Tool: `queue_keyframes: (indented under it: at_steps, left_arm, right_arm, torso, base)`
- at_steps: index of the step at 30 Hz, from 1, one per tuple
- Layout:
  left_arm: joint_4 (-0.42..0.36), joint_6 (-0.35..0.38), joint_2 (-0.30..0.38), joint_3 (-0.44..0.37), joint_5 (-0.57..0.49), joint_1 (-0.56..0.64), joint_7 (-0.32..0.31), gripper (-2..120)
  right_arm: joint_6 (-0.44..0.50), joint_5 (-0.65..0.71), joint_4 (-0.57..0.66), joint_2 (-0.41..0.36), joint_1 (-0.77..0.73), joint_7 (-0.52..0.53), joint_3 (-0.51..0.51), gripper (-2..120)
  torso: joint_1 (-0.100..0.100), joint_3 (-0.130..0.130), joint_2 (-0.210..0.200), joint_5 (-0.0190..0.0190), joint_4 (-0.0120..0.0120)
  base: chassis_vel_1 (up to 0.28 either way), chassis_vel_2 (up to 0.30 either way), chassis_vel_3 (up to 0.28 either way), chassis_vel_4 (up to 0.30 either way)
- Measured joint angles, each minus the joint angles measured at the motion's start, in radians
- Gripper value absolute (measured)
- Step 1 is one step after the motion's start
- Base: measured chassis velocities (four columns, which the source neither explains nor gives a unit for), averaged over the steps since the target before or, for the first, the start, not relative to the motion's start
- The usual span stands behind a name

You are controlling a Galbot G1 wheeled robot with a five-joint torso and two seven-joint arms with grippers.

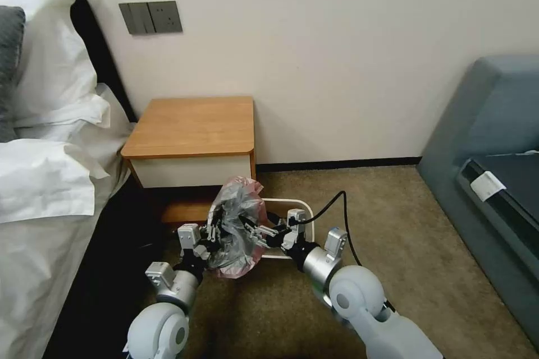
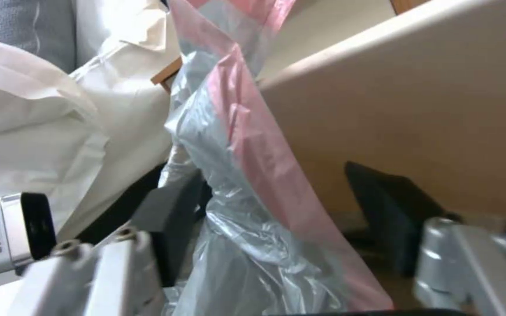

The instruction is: Pick up the garbage bag from the table and place it over the trash can.

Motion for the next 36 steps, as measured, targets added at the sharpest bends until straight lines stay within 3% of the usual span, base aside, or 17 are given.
queue_keyframes:
  at_steps: [7,9,10,12,18,30,36]
  left_arm:
    - [0.002,0.004,0.000,0.002,-0.016,-0.005,0.004,6]
    - [0.002,0.004,0.000,0.002,-0.016,-0.005,0.004,6]
    - [0.002,0.010,-0.002,0.004,-0.023,-0.007,0.004,6]
    - [0.002,0.011,-0.002,0.004,-0.024,-0.007,0.004,6]
    - [0.002,0.015,-0.004,0.006,-0.026,-0.007,0.000,6]
    - [0.000,0.026,-0.009,0.001,-0.027,-0.011,-0.030,6]
    - [0.005,0.031,-0.017,-0.004,-0.040,-0.024,-0.060,6]
  right_arm:
    - [0.008,-0.003,-0.017,0.004,0.005,-0.011,0.000,39]
    - [0.008,-0.003,-0.017,0.004,0.005,-0.011,0.000,39]
    - [0.013,-0.004,-0.018,0.004,0.004,-0.014,0.002,28]
    - [0.015,-0.005,-0.018,0.004,0.002,-0.014,0.002,25]
    - [0.028,-0.017,-0.014,0.002,-0.008,-0.018,0.003,0]
    - [0.031,-0.024,0.050,-0.013,-0.024,0.044,0.004,0]
    - [-0.017,-0.019,0.105,-0.043,-0.041,0.112,0.028,0]
  torso:
    - [0.000,0.000,0.000,0.0000,0.0000]
    - [0.000,0.000,0.000,0.0000,0.0000]
    - [0.000,0.000,0.000,0.0000,0.0000]
    - [0.000,0.000,0.000,0.0000,0.0000]
    - [0.000,0.000,0.000,0.0000,0.0000]
    - [0.000,0.000,0.000,0.0001,0.0000]
    - [0.000,0.000,0.000,0.0001,-0.0001]
  base:
    - [0.000,0.000,0.000,0.000]
    - [0.000,0.000,0.000,0.000]
    - [0.000,0.000,0.000,0.000]
    - [0.000,0.000,0.000,0.000]
    - [0.000,0.000,0.000,0.000]
    - [0.000,0.000,0.000,0.000]
    - [0.000,0.000,0.000,0.000]
